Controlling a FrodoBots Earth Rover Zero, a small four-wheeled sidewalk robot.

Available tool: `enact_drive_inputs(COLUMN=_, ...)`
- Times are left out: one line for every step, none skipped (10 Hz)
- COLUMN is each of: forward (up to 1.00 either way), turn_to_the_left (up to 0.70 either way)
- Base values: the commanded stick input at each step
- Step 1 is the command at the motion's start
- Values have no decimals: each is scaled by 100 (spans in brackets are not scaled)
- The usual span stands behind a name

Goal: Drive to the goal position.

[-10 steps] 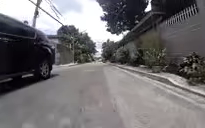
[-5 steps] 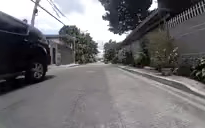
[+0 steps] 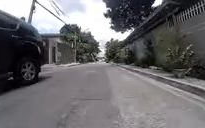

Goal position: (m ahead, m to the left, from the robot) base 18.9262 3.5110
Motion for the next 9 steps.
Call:
enact_drive_inputs(forward=100, turn_to_the_left=5)
enact_drive_inputs(forward=100, turn_to_the_left=5)
enact_drive_inputs(forward=100, turn_to_the_left=5)
enact_drive_inputs(forward=98, turn_to_the_left=5)
enact_drive_inputs(forward=73, turn_to_the_left=4)
enact_drive_inputs(forward=47, turn_to_the_left=2)
enact_drive_inputs(forward=22, turn_to_the_left=1)
enact_drive_inputs(forward=0, turn_to_the_left=0)
enact_drive_inputs(forward=0, turn_to_the_left=0)
